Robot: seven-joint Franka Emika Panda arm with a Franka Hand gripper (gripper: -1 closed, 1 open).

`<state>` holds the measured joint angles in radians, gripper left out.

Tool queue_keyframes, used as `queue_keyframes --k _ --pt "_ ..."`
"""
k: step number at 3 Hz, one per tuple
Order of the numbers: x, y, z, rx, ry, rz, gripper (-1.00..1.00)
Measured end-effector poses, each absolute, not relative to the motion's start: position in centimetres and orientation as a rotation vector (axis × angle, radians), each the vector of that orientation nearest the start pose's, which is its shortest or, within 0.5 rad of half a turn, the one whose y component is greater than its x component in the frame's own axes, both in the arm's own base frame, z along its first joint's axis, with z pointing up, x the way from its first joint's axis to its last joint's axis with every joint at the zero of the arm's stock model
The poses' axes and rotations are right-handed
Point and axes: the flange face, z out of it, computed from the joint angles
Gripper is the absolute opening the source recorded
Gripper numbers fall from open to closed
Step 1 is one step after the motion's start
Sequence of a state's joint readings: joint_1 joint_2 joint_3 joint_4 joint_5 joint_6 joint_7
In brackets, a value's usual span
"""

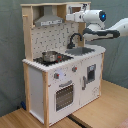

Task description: Play with the kitchen

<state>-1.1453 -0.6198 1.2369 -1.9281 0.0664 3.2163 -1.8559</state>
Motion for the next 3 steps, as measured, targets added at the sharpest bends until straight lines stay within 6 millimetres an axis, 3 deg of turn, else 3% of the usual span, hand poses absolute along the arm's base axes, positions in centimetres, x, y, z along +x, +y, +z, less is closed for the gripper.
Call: queue_keyframes --k 1,3 --pt "50.6 24.8 70.6 0.626 1.52 0.584 -1.0" --pt "47.6 25.2 71.0 0.626 1.532 0.628 -1.0"
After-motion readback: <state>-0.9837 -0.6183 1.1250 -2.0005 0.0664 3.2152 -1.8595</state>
